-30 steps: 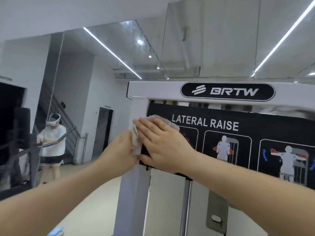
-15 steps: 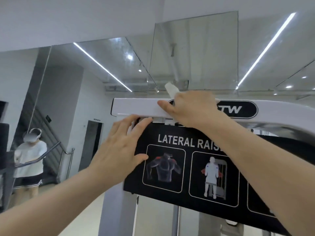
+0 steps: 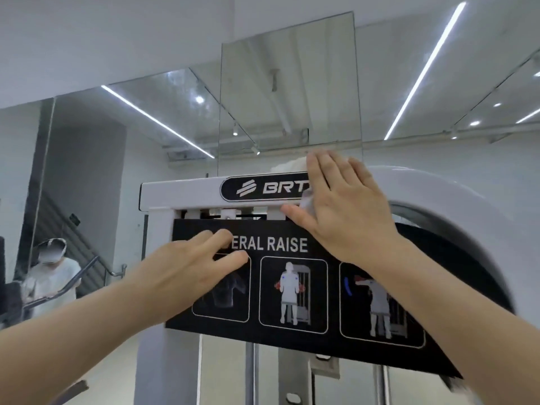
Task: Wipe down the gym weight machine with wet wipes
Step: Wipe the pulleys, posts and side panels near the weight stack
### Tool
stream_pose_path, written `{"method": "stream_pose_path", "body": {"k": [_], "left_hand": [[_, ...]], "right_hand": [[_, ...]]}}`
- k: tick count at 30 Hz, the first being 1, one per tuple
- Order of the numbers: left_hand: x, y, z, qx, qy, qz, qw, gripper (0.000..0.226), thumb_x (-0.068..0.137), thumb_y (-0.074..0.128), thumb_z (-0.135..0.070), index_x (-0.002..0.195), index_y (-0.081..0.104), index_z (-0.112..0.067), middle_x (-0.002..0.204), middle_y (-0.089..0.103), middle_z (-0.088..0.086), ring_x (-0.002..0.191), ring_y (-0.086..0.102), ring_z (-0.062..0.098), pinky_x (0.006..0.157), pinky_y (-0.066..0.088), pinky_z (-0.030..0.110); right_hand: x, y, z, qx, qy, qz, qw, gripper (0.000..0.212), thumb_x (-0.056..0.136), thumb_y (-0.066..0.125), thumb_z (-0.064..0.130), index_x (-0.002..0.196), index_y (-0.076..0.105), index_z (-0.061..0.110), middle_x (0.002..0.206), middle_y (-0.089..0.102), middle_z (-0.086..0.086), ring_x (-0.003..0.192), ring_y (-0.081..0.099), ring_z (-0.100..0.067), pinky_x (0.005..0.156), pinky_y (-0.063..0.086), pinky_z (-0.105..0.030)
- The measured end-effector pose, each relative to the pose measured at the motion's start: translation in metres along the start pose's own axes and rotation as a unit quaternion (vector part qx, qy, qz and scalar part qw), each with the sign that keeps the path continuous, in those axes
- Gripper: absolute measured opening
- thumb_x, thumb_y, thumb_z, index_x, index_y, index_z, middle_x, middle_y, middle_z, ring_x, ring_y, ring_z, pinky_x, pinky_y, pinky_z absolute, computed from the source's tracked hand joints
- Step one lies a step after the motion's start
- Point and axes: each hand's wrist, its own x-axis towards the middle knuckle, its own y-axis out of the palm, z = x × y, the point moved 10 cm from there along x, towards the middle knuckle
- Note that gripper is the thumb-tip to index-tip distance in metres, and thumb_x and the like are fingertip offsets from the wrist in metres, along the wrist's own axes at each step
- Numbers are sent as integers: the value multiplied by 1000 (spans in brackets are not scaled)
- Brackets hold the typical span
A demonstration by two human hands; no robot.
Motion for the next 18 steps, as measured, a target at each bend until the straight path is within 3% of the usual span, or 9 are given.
{"method": "stream_pose_path", "body": {"k": [3,5,9,12,15,18], "left_hand": [[13,3,-18,-29,-1,47,998,84,54,83,-15,126,42,-26,114,48,1,81,54,14,43,50,22],[34,-12,-29,-46,-6,13,999,74,69,77,-18,129,35,-27,120,43,-1,91,53,15,54,55,27],[72,-63,-42,-102,-17,-113,988,47,79,65,-6,120,47,-18,121,45,3,99,51,18,66,57,32],[84,-83,-51,-124,-17,-162,979,43,78,70,-8,114,49,-17,119,45,3,100,51,18,77,55,32],[89,-89,-51,-139,-50,-184,972,56,77,73,-11,125,47,-15,125,44,4,105,50,20,86,53,36],[103,-93,-67,-121,-39,-160,979,83,74,63,-6,148,28,-16,151,32,8,129,40,29,106,41,46]], "right_hand": [[-24,4,-11,0,5,20,1000,94,90,2,75,156,2,8,164,1,-12,151,-3,-25,123,3,-45],[-20,6,-10,11,-1,30,999,94,90,2,75,155,-1,7,164,-3,-12,151,-6,-26,123,0,-45],[2,-6,-25,40,10,9,999,91,92,3,69,154,12,4,158,26,-14,147,22,-28,121,13,-43],[-28,-9,-60,13,32,-18,999,87,94,9,66,153,19,3,157,29,-15,146,26,-28,120,17,-43],[-63,-9,-81,6,40,-25,999,84,95,15,63,153,20,3,161,19,-16,150,16,-28,122,14,-44],[-79,-10,-80,24,18,-32,999,81,97,16,61,153,21,2,161,16,-16,150,11,-27,122,15,-45]]}}
